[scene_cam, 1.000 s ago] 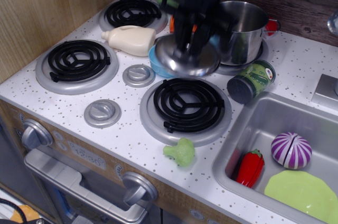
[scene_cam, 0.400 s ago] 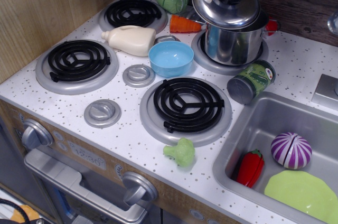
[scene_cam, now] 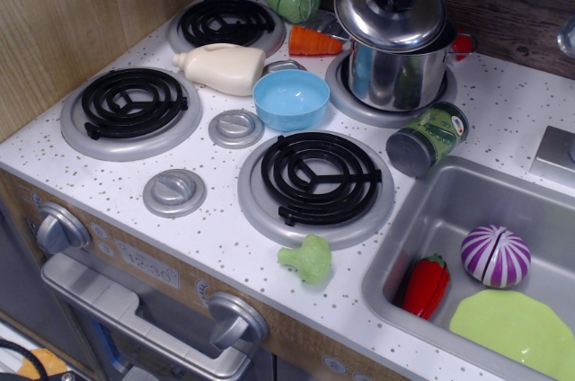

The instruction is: Put lid on pot or pan

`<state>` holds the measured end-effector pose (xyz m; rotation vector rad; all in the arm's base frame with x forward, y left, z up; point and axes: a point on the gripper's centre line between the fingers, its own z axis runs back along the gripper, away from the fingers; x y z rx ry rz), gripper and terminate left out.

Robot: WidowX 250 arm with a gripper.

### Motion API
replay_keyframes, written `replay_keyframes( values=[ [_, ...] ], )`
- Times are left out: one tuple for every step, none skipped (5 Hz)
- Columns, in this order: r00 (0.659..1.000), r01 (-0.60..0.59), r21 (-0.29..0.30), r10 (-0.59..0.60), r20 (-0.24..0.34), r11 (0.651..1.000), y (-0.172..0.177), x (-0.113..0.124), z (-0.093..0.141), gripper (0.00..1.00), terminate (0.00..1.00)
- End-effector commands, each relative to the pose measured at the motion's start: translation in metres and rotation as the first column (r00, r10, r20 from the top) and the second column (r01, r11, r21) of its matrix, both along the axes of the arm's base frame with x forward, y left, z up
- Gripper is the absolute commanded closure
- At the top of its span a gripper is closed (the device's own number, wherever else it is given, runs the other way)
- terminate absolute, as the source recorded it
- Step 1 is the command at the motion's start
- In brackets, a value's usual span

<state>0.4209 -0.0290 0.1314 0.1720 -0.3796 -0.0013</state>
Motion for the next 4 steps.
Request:
replay_keyframes(
  values=[
    [0.989, 0.031, -0.005, -0.030, 0.144, 1.000, -0.001, 0.023, 0.017, 1.00, 0.00],
    [0.980, 0.052, -0.010, -0.049, 0.193, 0.999, 0.001, 0.032, 0.008, 1.00, 0.00],
    [0.963, 0.060, 0.029, -0.065, 0.263, 0.998, 0.001, 0.041, 0.009, 0.00, 0.00],
    [0.943, 0.074, 0.034, -0.081, 0.322, 0.997, 0.007, 0.054, 0.006, 0.00, 0.00]
  ],
)
